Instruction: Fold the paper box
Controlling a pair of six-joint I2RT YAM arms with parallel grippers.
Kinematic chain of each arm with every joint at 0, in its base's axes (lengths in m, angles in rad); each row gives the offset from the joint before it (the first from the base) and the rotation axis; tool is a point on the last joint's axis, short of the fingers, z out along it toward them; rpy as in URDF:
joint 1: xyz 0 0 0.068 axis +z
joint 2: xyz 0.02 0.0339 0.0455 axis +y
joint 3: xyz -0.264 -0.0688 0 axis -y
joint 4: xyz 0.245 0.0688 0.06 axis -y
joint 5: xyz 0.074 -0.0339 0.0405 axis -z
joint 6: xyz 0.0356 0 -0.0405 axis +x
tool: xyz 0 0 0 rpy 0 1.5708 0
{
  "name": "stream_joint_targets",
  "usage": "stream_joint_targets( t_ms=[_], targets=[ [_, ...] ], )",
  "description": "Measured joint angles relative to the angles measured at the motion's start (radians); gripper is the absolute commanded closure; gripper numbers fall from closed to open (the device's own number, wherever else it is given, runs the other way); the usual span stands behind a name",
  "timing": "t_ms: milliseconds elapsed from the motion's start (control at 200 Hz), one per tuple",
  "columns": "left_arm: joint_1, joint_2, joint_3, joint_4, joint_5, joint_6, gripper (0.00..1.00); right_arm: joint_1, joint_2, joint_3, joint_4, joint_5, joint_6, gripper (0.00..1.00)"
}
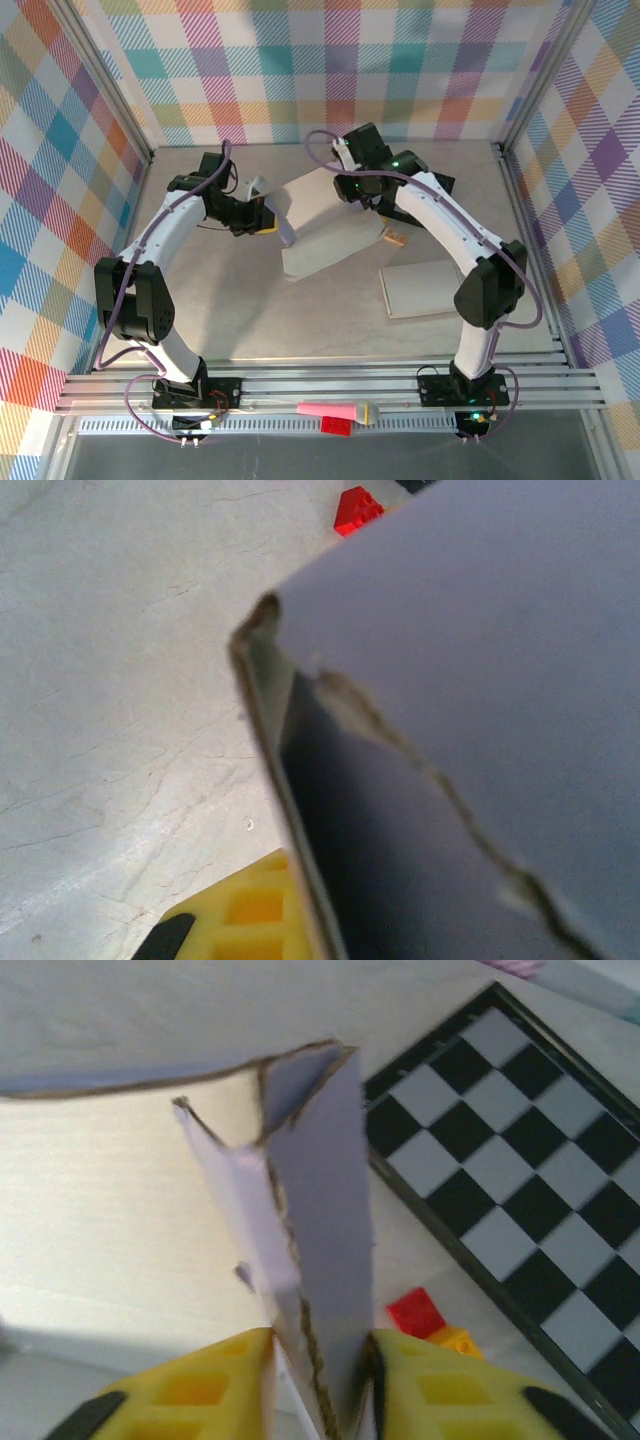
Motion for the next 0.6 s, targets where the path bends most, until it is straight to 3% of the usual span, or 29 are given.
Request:
stream_joint_targets(
  t_ms=[155,400,600],
  targets=[
    [-0.015,0.0,0.005,-0.016,-0.024,0.0,1.0,0.048,0.054,0.054,-0.067,0.187,0.043,1.0],
    [-0.041,0.0,0.021,-0.021,-0.049,-0.008,1.0,0.119,0.154,0.22,-0.222,0.426,0.141,1.0],
    [-0.048,0.002,0.028,-0.022,-0.071,-0.012,1.0,0.158,0.265,0.364,-0.376,0.553,0.265,1.0]
  ],
)
